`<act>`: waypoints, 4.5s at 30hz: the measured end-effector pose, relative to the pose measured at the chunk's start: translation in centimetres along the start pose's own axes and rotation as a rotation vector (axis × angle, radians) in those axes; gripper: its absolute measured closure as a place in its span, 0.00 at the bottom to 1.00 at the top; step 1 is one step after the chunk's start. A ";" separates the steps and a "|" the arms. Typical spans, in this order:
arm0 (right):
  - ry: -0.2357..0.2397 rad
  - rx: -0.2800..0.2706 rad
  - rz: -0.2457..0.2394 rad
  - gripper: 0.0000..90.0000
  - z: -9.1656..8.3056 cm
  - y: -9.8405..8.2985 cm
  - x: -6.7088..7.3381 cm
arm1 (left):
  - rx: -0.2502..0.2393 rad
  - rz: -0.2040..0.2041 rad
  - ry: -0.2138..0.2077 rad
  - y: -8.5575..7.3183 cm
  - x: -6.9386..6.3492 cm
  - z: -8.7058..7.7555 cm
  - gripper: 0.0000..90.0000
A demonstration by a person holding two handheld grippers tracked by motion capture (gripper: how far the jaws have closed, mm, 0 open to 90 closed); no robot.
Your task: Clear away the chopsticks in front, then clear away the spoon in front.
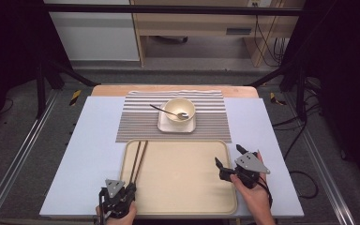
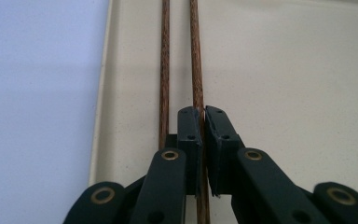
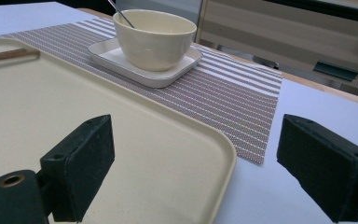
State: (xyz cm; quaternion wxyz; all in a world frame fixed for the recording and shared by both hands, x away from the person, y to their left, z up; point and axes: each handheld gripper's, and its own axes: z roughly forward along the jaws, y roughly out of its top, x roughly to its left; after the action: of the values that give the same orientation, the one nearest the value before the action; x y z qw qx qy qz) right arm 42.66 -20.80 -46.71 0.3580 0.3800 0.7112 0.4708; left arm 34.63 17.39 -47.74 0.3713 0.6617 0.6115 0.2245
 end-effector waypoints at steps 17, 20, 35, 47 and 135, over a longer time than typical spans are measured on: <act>0.001 0.000 0.001 0.12 0.0 0.0 0.0 | -0.029 0.041 0.002 0.4 -1.0 -0.1 0.88; 0.001 0.001 0.001 0.12 0.0 0.0 0.0 | -0.029 0.050 -0.005 0.4 -1.3 -0.1 0.86; 0.000 0.001 0.002 0.12 0.0 0.0 0.0 | -0.020 0.124 -0.030 1.1 -2.6 1.0 0.75; 0.001 0.004 -0.005 0.12 0.1 0.0 -0.1 | -0.035 0.243 -0.069 4.2 -3.6 1.8 0.70; -0.068 0.026 -0.063 0.12 0.5 0.3 0.7 | -0.168 0.330 -0.200 20.2 -0.7 17.5 0.42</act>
State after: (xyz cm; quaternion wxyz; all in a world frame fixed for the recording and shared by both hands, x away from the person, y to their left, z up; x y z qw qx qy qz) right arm 42.88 -19.89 -46.67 0.3917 0.3778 0.7164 0.4366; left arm 60.67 13.36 -43.10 0.4422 0.7386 0.4339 0.2660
